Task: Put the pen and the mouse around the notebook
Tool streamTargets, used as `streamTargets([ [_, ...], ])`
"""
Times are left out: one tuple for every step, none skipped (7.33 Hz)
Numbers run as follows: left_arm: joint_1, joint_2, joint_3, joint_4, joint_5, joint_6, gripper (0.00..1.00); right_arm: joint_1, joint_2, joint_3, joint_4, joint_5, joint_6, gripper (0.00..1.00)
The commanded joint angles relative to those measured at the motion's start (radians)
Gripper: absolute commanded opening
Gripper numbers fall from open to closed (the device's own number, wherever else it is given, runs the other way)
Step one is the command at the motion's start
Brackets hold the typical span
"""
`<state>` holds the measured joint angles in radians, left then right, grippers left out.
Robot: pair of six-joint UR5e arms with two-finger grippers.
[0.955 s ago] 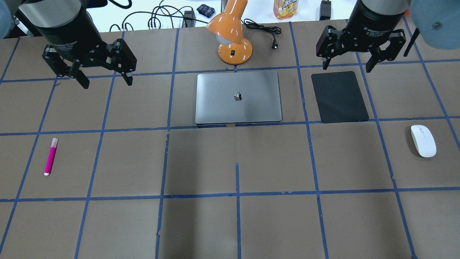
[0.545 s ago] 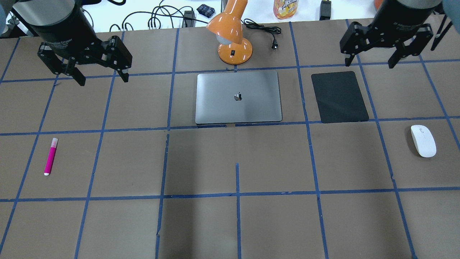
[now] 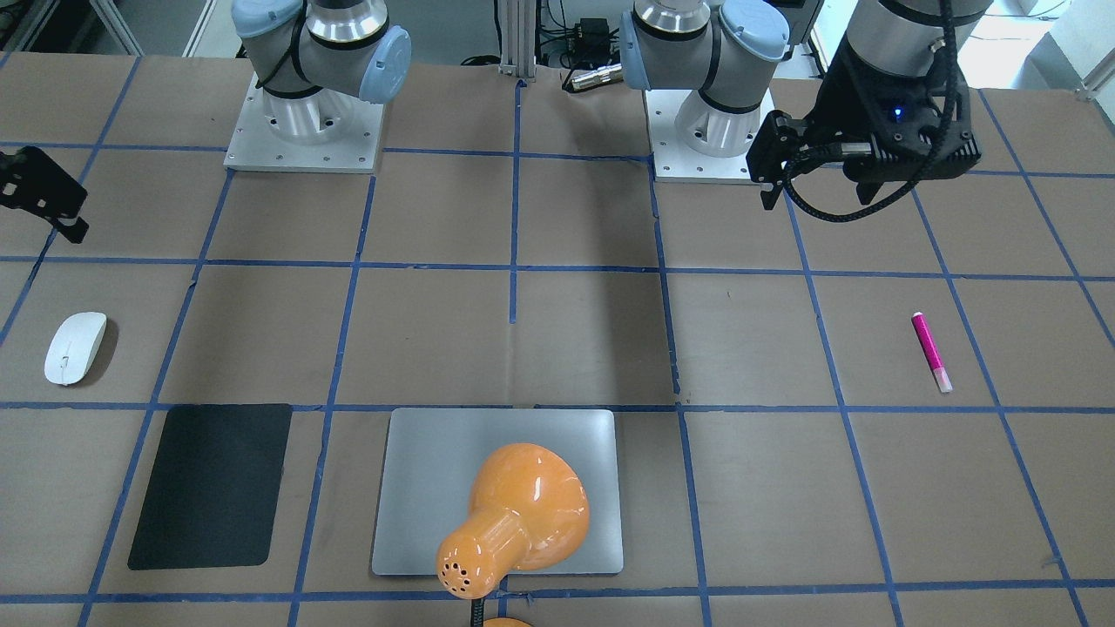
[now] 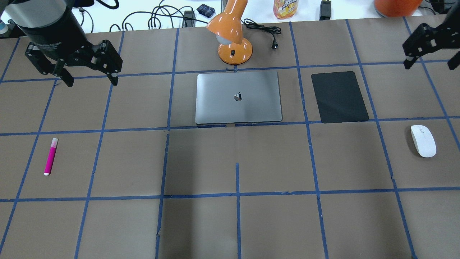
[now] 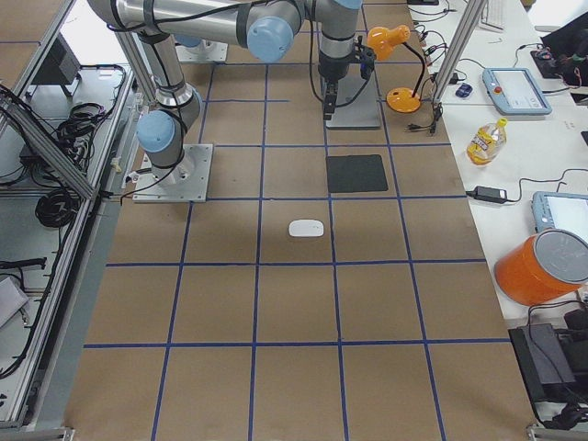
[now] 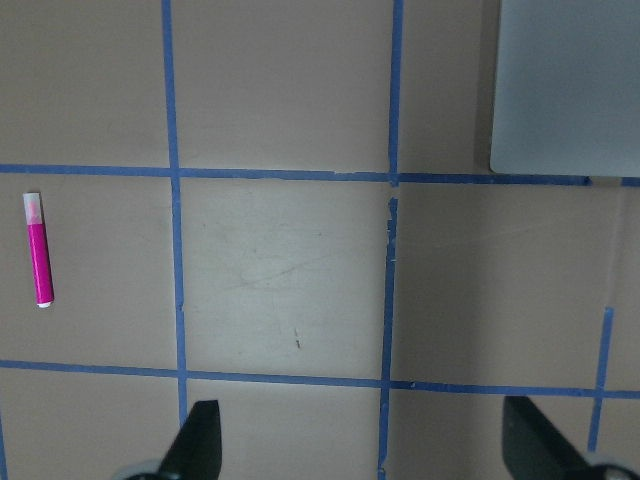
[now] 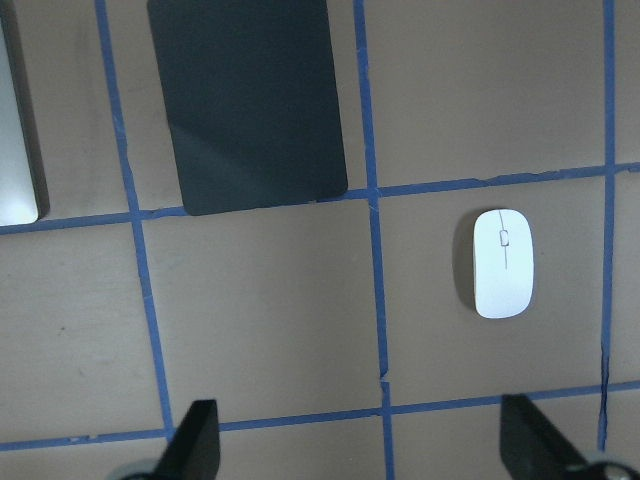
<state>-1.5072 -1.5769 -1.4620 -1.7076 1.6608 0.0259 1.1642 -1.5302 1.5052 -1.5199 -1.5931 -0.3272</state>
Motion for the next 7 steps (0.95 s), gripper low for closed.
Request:
streamTargets([
  [0.136, -0.034, -0.026, 0.005, 0.002, 0.056, 1.0, -0.154, 0.046, 0.064, -0.061, 0.002, -0.177, 1.0],
  [0.239, -0.047, -0.064, 0.006, -0.003, 0.145, 1.0, -0.202, 0.083, 0.132, -0.174, 0.004, -0.218, 1.0],
  [0.337, -0.063, -0.104, 0.053, -0.003, 0.264, 1.0, -0.21, 0.097, 0.186, -0.257, 0.008, -0.287, 1.0],
  [0.408, -0.087, -0.147, 0.16, 0.007, 0.369, 1.0, -0.234, 0.119, 0.241, -0.313, 0.01, -0.294, 1.0],
  [0.503, -0.121, -0.212, 0.268, 0.008, 0.484, 1.0, -0.245, 0.171, 0.288, -0.441, 0.005, -0.302, 1.0],
  [0.592, -0.153, -0.287, 0.393, 0.007, 0.52, 1.0, -0.247, 0.22, 0.323, -0.501, -0.001, -0.356, 1.0],
  [0.619, -0.194, -0.37, 0.601, 0.007, 0.525, 1.0, -0.251, 0.248, 0.335, -0.555, 0.001, -0.361, 1.0],
])
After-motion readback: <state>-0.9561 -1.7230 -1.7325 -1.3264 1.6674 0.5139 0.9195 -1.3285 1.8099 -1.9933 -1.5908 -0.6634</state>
